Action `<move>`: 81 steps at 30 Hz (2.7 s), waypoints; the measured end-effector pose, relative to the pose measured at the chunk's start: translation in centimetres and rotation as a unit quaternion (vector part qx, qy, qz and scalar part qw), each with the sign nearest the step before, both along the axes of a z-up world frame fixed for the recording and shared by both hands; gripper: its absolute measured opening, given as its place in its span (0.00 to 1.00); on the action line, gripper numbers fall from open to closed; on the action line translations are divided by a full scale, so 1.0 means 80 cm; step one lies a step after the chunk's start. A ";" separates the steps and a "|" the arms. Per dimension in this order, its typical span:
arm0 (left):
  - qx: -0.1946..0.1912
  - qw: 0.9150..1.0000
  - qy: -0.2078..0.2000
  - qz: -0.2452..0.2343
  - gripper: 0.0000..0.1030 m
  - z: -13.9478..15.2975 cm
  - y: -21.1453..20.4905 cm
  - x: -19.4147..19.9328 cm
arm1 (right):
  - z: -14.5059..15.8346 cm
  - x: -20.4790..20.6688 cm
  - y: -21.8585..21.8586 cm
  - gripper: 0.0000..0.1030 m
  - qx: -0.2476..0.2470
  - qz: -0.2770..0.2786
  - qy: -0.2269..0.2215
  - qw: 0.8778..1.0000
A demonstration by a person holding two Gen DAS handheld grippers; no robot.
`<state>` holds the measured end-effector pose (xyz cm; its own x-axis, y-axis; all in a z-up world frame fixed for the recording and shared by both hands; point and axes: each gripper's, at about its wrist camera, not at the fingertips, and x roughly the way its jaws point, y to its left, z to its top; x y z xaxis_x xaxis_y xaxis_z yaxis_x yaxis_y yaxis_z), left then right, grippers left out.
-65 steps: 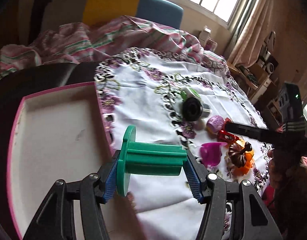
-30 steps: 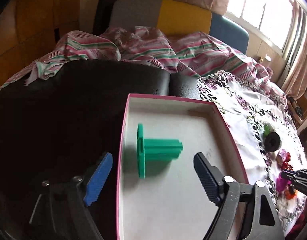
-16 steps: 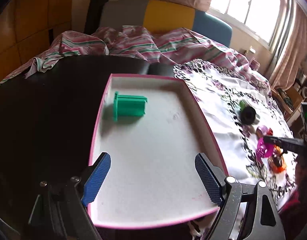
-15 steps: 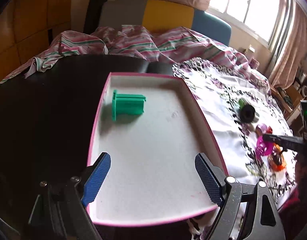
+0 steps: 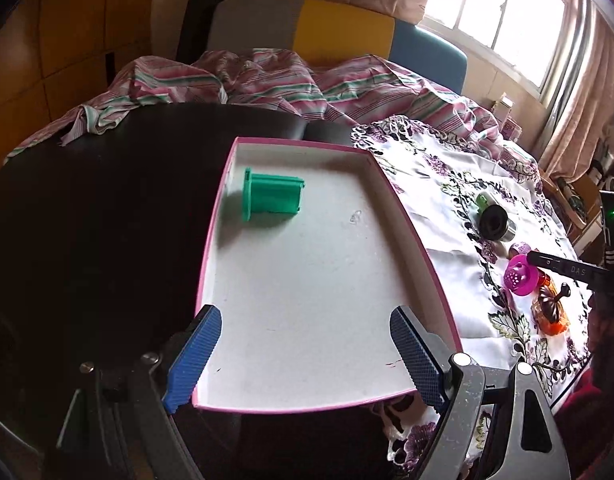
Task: Organize rigid objects
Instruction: 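Lift the magenta cup with the right gripper and release it in the tray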
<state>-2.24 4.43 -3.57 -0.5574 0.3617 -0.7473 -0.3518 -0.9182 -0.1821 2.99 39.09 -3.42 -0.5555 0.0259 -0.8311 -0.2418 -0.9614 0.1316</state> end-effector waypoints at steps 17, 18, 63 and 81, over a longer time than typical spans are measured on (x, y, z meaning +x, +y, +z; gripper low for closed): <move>0.007 1.000 -0.009 0.003 0.84 -0.004 -0.012 0.004 | -0.017 -0.012 -0.039 0.68 0.006 0.069 -0.028 0.997; 0.007 1.000 -0.009 0.003 0.84 -0.004 -0.012 0.004 | -0.019 -0.013 -0.044 0.68 0.018 0.076 -0.031 0.996; -0.004 0.999 -0.006 0.052 0.85 -0.008 -0.059 -0.006 | -0.002 -0.217 -0.243 0.21 -0.070 0.145 0.030 0.987; -0.020 0.998 0.009 0.062 0.87 0.000 -0.057 -0.005 | 0.012 -0.158 -0.235 0.42 -0.047 0.147 0.039 0.987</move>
<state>-2.66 -0.13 -3.60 -0.6090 0.2592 -0.7496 -0.2381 -0.9613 -0.1389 -9.65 20.32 -2.48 -0.5905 -0.2211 -0.7762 0.0606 -0.9712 0.2305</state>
